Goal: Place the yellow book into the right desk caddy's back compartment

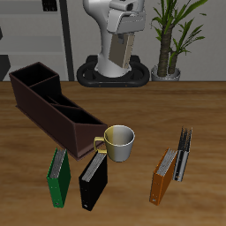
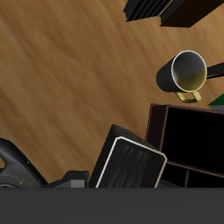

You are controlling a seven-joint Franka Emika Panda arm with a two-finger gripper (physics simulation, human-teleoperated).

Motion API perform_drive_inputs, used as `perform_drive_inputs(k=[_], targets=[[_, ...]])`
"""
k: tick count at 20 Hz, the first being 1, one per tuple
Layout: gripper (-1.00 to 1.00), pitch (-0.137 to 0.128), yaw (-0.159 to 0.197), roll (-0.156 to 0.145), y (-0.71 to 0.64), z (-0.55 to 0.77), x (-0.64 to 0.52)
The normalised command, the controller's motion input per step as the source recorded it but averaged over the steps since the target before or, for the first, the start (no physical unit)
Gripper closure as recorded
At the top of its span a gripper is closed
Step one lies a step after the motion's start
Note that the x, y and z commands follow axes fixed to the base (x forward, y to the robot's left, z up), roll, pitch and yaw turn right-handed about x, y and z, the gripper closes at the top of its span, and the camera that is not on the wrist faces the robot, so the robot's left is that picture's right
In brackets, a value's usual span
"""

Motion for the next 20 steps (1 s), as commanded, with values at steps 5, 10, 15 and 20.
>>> perform_drive_inputs(k=[5, 10, 15, 20], targets=[[1.00, -0.043, 0.033, -0.052, -0.40, 0.10, -0.22], [1.00, -0.047, -0.027, -0.082, -0.49, 0.18, -0.12], [1.00, -0.048, -0.019, -0.091, -0.53, 0.15, -0.10], [1.00, -0.058, -0.002, -0.033, -0.30, 0.12, -0.07]])
